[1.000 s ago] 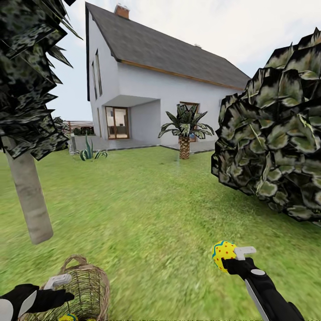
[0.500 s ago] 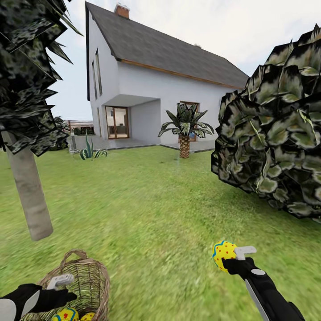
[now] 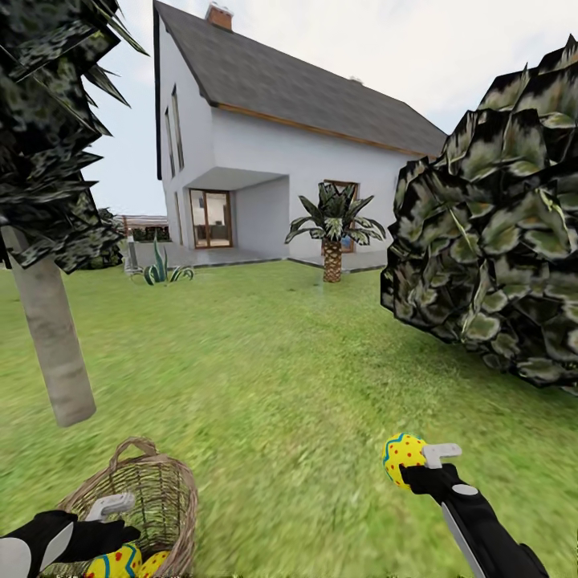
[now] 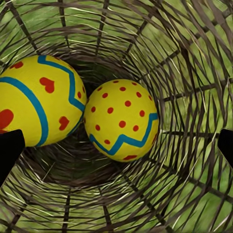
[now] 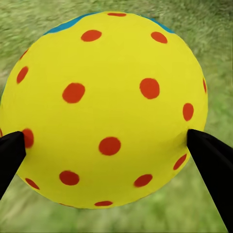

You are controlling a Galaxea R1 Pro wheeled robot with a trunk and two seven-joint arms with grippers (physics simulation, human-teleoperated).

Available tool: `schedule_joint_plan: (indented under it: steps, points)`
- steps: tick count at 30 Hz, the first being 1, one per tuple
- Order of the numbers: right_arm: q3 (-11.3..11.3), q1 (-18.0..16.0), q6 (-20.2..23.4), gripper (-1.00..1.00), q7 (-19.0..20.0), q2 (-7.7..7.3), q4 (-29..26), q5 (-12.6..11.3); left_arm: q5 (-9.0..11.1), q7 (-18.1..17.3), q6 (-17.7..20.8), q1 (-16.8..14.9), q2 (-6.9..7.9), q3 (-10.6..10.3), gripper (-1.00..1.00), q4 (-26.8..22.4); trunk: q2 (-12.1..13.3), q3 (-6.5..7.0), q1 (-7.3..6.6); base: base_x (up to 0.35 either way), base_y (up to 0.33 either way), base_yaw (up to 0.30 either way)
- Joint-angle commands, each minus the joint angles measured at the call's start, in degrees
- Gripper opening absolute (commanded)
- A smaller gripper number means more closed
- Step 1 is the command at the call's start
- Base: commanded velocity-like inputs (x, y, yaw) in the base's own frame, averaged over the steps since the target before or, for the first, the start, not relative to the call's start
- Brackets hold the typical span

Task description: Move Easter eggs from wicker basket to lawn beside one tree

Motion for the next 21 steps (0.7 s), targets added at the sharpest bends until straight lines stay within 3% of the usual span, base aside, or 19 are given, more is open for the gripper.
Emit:
schedule_joint_plan:
  steps: [1,21]
  points:
    - [0.04,-0.02,0.33,-1.00,0.10,-0.03,-0.09,0.04,-0.32,-0.17,0.34,-0.04,0.01,0.50,1.00,-0.02,-0.05,-0.30,0.01,0.000,0.000,0.000]
    - [0.09,-0.02,0.30,-1.00,0.10,0.06,-0.09,0.10,-0.23,-0.17,0.34,-0.04,-0.41,0.58,1.00,-0.02,-0.32,-4.73,0.53,0.000,0.000,0.000]
